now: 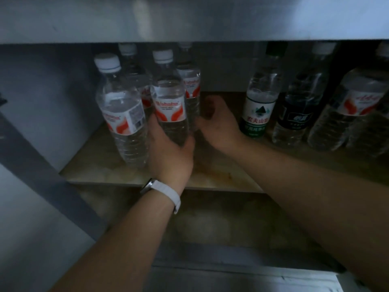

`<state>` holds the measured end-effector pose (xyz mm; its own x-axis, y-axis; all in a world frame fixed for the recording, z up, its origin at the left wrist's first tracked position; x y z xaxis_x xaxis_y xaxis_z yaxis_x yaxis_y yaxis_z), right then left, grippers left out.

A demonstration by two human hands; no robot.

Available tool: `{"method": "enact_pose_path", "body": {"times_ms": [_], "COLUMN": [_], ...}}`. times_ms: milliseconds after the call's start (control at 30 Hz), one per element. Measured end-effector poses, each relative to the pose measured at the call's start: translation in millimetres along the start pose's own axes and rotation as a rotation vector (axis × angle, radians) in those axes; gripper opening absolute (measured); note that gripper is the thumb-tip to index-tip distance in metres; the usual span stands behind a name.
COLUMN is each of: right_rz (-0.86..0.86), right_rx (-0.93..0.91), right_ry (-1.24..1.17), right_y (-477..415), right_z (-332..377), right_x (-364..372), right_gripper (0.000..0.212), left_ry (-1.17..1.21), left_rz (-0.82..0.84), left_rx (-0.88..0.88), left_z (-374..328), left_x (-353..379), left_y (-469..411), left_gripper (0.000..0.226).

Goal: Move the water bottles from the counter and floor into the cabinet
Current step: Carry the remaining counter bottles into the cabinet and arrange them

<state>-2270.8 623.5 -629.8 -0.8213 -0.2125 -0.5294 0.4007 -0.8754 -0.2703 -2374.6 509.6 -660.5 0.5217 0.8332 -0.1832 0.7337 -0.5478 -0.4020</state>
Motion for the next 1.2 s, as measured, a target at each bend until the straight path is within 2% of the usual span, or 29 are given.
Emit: {"method": "enact_pose_path", "body": {"times_ms": [167,300,333,433,467,600,700,833,967,1200], "right_rz": [0.015,0.011,0.018,0.025,0.019,-0.002,-0.041,-0.106,-0.182,-0.228], "right_rx": [0.044,0.059,0.061,0.041,0.038,0.043,0.036,0.060,0.070,0.034], "right_ry": [-0.004,-0.001,-0.009,-0.001,0.001,0.087,0.106,0.041,0.021,0.014], "right_y": [-33,-60,-66,-64,-64,-55,-38,-18,0,11], "right_z": [-3,-11,-15,-10,-10,-10,-10,-21,-27,-35], "right_x": [18,38,42,47,48,46,34,13,-3,-14], "right_gripper": [0.073,0.101,0.097,0.058,0.053,0.063,0.048,0.065,0.051,0.053], "left_ry": [-0.021,-0.023,-0.023,-0.046,-0.049,0.004,-0.001,-0.010,0.044,0.129], "left_rz": [0.006,0.017,0.017,0.006,0.005,0.037,0.047,0.053,0.062,0.131], "left_rx": [0.026,0.045,0.044,0.049,0.047,0.018,-0.003,-0.024,-0.053,-0.002], "left_z": [9,15,16,17,17,20,19,17,15,5], "left_x": [5,5,5,6,6,6,4,4,5,23], "left_y": [-9,-9,-9,-8,-7,-8,-9,-9,-11,-19], "left_gripper": [0.077,0.077,0.078,0.078,0.079,0.079,0.080,0.078,0.073,0.063]}}
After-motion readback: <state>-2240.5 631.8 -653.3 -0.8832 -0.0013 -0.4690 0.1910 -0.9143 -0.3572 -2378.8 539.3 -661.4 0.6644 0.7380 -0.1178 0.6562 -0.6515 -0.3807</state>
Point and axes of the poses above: each hand's wrist, its own y-axis away from the middle knuckle, its own x-axis out of the palm, z = x × y, the point moved 5 cm from there along -y, towards the middle knuckle, and after that the axes turned 6 degrees about y, right-handed, at the moved point
